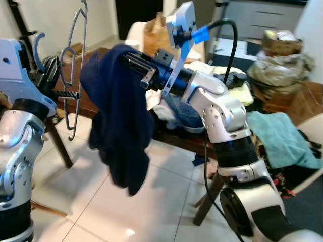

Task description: Hang hanger

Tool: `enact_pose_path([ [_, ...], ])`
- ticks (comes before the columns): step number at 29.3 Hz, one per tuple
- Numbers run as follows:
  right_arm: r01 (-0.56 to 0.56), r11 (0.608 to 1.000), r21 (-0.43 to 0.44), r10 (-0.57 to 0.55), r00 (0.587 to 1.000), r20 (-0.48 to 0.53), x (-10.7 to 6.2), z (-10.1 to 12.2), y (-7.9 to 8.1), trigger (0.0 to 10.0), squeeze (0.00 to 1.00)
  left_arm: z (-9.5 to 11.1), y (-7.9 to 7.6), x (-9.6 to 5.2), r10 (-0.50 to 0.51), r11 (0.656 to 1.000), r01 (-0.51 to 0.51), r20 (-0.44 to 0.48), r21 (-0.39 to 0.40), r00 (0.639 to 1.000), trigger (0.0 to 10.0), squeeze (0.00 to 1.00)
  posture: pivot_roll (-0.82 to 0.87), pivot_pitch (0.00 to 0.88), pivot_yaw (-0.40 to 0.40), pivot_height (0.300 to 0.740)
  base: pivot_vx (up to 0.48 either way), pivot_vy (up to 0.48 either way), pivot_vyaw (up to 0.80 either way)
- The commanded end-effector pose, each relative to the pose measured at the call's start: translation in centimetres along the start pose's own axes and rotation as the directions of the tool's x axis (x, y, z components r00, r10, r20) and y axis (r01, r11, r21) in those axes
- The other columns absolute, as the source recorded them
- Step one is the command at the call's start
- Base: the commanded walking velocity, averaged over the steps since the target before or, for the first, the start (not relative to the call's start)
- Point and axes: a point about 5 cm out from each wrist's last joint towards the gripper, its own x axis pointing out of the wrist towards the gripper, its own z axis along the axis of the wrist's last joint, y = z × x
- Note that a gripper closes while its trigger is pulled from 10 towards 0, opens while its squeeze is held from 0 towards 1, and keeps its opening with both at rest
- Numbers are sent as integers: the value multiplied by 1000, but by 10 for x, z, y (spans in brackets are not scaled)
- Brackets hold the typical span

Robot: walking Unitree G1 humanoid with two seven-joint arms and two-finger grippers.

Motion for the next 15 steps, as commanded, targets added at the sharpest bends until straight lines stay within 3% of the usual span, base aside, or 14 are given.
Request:
enact_pose_path([
  [1,39,999,-33,-37,997,67,1,15,-6,10000,0,5,-6,2,-17,1000,17,15,-2,1000,10000,0,37,0,-41,736,0,0,0],
  [2,94,995,-29,-91,992,85,3,22,-14,10000,0,7,-9,4,-24,1000,24,19,-5,1000,10000,0,37,0,-44,736,0,0,0],
  [5,94,995,-29,-91,992,85,3,22,-14,10000,0,7,-9,4,-24,1000,24,19,-5,1000,10000,0,37,0,-44,736,0,0,0],
  [6,139,990,-15,-138,989,44,7,19,-19,10000,0,7,-13,5,-26,1000,27,16,-14,1000,10000,0,39,0,-47,736,0,0,-788],
  [10,130,991,9,-130,991,-5,8,11,-18,10000,0,5,-14,4,-25,1000,25,8,-19,1000,10000,0,41,0,-47,736,0,0,-788],
  [15,127,992,20,-127,992,-14,8,9,-17,10000,0,4,-16,3,-26,999,26,4,-22,1000,10000,0,39,0,-45,736,0,0,-788],
])
